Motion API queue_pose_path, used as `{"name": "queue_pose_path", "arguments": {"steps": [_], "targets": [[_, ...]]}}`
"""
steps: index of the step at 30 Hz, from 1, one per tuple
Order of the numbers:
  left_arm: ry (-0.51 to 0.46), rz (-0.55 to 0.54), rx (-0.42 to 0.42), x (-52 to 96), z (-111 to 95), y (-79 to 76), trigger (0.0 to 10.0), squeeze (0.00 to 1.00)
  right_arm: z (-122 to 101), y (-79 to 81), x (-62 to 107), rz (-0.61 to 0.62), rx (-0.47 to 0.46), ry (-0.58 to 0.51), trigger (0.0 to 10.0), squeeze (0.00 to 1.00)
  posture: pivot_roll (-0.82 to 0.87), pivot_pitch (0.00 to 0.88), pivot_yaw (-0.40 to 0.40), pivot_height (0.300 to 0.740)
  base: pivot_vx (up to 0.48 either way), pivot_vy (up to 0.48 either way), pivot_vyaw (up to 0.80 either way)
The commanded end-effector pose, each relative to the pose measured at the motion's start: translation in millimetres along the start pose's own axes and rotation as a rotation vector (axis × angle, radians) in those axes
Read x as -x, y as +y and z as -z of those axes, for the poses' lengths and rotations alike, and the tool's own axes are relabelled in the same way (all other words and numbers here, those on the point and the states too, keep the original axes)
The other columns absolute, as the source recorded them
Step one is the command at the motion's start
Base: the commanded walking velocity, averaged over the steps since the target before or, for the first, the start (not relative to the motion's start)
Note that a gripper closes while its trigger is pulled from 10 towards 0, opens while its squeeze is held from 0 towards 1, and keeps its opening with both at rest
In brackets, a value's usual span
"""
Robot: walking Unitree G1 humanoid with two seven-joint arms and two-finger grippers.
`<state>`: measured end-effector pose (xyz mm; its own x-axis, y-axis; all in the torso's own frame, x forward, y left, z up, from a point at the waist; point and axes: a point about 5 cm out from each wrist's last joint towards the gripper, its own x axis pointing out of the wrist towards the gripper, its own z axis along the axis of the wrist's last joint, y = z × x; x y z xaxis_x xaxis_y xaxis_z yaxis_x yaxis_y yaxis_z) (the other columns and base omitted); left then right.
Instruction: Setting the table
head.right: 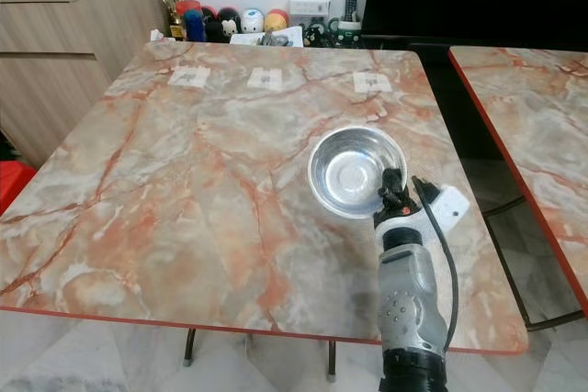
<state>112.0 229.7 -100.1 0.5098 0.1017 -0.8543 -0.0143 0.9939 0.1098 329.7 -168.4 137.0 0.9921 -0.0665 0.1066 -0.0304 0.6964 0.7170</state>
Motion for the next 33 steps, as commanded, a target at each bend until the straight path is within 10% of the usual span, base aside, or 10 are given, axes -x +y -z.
{"name": "queue_pose_path", "arguments": {"steps": [1,33], "targets": [[0.033,-0.003,-0.029,1.8,8.2,-0.6,10.0,0.0,-5.5,1.4,2.7,-0.02,-0.014,-0.037,10.0,0.0,0.02,0.111,0.001,0.74,0.0,0.0,0.0],[0.015,-0.052,-0.034,0.3,-0.6,9.8,10.0,0.0,-20.7,21.8,5.3,-0.143,0.064,-0.127,10.0,0.0,0.01,0.08,-0.013,0.74,0.0,-0.399,-0.12]]}}
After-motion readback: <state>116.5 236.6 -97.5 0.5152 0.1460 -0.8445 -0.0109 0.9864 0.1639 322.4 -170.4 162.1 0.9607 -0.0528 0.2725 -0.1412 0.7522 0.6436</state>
